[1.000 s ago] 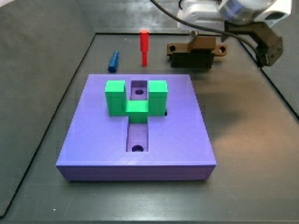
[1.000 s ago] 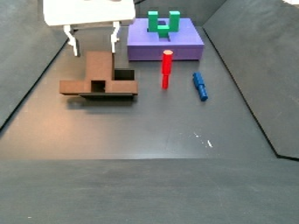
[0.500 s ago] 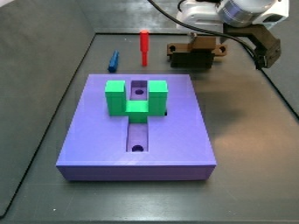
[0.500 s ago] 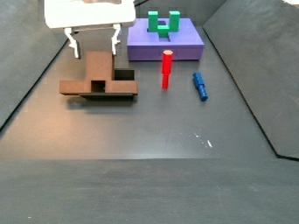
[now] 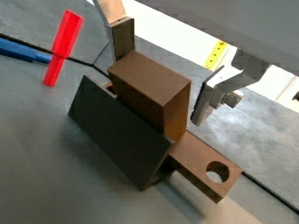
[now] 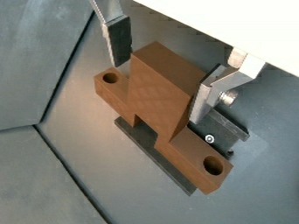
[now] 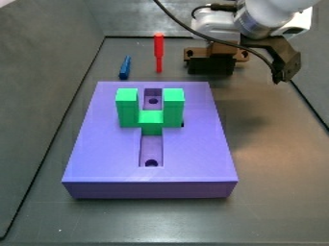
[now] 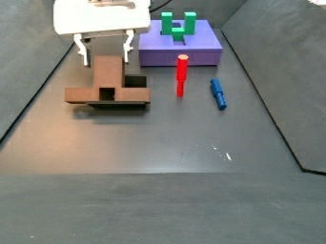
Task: Pick up the brown object. Move up. Place the brown object on the fixture. Regrasp the brown object. Move to above the board. Insert the brown object.
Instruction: Regrasp the brown object.
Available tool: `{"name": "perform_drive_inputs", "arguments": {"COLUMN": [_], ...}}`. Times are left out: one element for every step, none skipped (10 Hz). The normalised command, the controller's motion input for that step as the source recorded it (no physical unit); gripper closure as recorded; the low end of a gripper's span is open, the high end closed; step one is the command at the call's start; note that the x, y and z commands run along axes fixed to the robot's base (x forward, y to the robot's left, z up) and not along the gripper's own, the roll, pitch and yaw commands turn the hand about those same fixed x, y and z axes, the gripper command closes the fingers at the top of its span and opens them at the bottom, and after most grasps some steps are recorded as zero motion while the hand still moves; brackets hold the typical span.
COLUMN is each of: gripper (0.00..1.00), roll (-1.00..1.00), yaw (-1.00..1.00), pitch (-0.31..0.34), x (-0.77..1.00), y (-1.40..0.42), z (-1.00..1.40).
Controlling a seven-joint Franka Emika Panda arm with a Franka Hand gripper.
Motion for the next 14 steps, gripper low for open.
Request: {"name": "perform_drive_inputs", "arguments": {"gripper": [0.00, 0.00, 0.00, 0.00, 0.00, 0.00, 0.00, 1.00, 1.00, 1.00, 1.00, 1.00, 1.00, 1.00], "roll": [0.00, 0.02, 0.05, 0.06, 0.00, 0.00, 0.00, 0.00, 0.00, 0.00, 0.00, 0.00, 0.00, 0.00], "yaw": [0.00, 0.00, 0.00, 0.00, 0.00, 0.00, 0.00, 0.00, 0.00, 0.00, 0.00, 0.00, 0.00, 0.00], "pitch": [0.000, 0.000, 0.000, 0.000, 0.000, -0.009, 0.000, 0.000, 0.000, 0.000, 0.000, 0.000, 0.000, 0.000], "x": [0.01, 0.00, 0.00, 0.00, 0.01, -0.01, 0.00, 0.00, 0.00, 0.00, 0.00, 0.00, 0.00, 0.00], "y": [0.04, 0.05, 0.06, 0.05, 0.03, 0.00, 0.00, 0.00, 0.00, 0.00, 0.00, 0.00, 0.00, 0.00], "z": [-0.17, -0.17, -0.18, -0.12, 0.00, 0.00, 0.00, 0.00, 0.00, 0.00, 0.00, 0.00, 0.00, 0.00]}}
